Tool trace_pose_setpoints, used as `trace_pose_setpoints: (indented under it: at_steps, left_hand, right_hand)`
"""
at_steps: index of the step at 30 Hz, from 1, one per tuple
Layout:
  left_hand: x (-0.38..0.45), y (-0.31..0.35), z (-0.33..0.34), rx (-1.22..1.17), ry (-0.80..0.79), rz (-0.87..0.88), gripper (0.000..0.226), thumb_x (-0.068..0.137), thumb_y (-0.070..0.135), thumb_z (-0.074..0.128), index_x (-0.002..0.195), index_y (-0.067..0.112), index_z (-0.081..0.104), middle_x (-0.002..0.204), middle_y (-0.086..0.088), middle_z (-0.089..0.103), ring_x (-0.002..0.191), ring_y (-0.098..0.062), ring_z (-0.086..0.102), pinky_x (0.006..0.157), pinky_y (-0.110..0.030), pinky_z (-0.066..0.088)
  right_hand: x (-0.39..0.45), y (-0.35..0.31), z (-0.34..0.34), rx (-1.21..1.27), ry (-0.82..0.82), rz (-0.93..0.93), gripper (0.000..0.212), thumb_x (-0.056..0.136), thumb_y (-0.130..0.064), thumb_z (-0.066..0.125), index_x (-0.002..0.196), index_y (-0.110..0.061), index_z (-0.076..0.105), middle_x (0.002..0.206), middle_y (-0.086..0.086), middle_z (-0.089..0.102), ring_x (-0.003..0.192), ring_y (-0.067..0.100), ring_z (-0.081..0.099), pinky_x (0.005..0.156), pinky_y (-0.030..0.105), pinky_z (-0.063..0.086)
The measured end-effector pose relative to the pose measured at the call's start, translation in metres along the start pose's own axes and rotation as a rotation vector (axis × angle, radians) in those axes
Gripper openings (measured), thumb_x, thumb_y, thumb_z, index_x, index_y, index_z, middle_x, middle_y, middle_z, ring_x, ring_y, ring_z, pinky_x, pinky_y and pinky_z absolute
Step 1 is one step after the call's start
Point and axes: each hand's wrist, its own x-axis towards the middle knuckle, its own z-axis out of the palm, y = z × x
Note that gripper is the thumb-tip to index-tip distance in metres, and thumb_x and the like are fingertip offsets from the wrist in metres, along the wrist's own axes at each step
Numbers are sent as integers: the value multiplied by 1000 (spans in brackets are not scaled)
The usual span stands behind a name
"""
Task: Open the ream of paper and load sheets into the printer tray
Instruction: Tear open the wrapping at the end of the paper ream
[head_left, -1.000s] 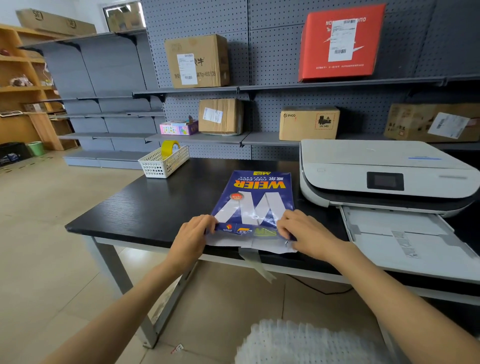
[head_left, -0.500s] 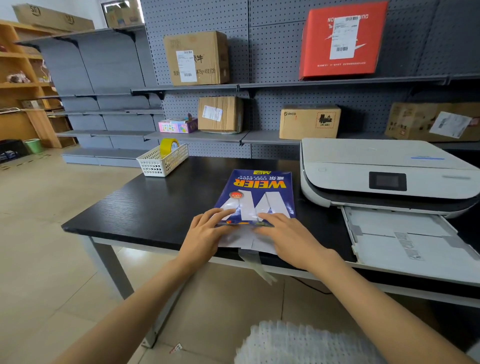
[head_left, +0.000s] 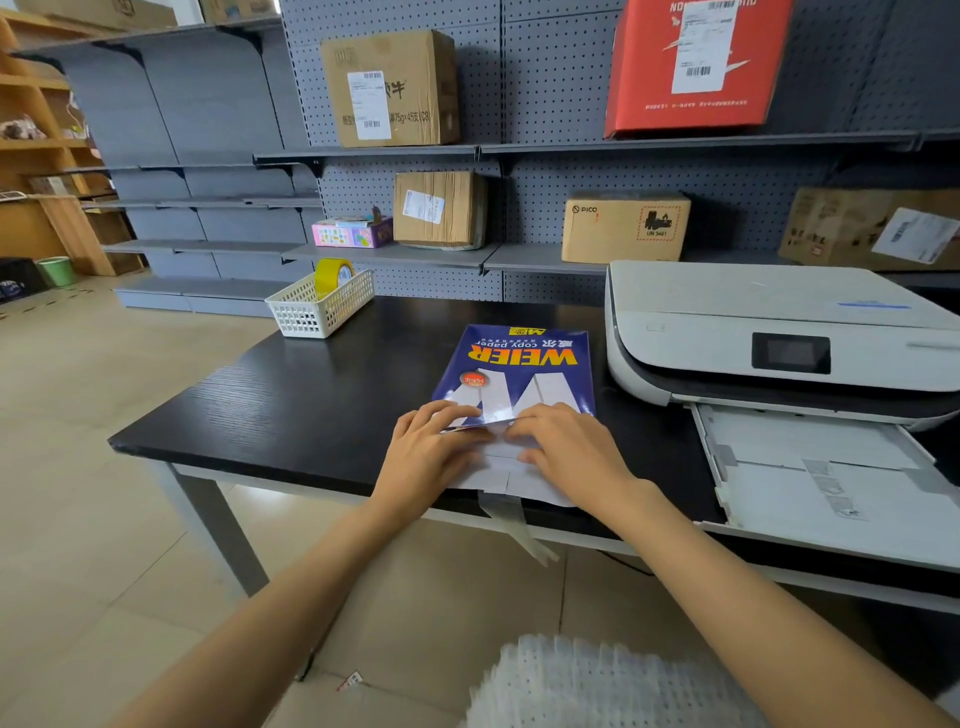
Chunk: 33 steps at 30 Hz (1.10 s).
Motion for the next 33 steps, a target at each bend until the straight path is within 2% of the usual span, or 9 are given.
trace_pose_setpoints:
  at_steps: [6,11,15,18,22,27,33]
  left_hand:
    - [10,3,0,-43,43,-32,15,89,37,67,101,37,75,115,14,67,115,-16,56,95,-32,36]
    - [19,1,0,-105,36,-70,13,84,39,70,89,31,78,97,13,75,100,-12,66,91,-28,34]
    - [25,-1,-2,-117,-1,-62,7,81,34,74,85,31,79,93,13,76,90,-14,67,90,-29,35]
    - [29,-4,-2,-154,-41,-60,9,80,39,73,83,32,79,88,14,75,83,-13,67,89,-32,41]
    - [34,-8,-2,-208,-65,-39,18,79,46,70,80,32,79,81,14,75,73,-10,64,81,-33,48]
    - [37,-7,-5,-242,-66,-22,14,77,42,74,79,29,80,78,12,76,68,-11,63,74,-27,47]
    - [37,-7,-4,-254,-76,-33,12,79,39,75,81,29,80,80,12,76,71,-12,65,74,-25,47]
  right_hand:
    - [7,-2,3,114,24,106,28,90,-32,66,118,-28,67,121,-2,68,111,23,60,83,34,47]
    - [10,0,2,124,32,136,22,90,-31,66,112,-30,69,116,0,68,108,23,59,71,27,35]
    - [15,0,-3,126,23,148,19,86,-32,71,104,-31,73,110,0,70,103,25,60,70,28,34]
    - [18,1,-4,133,15,161,17,82,-32,75,99,-32,75,104,-5,71,100,24,61,68,28,34]
    - [20,3,-8,134,6,149,17,81,-32,76,97,-33,76,101,-7,72,97,22,62,67,27,35]
    - [23,5,-10,158,-13,154,14,80,-32,76,94,-34,77,99,-6,72,94,21,62,65,27,34]
    - [21,5,-7,144,4,146,16,81,-33,76,97,-34,76,103,-6,71,96,23,62,68,27,36]
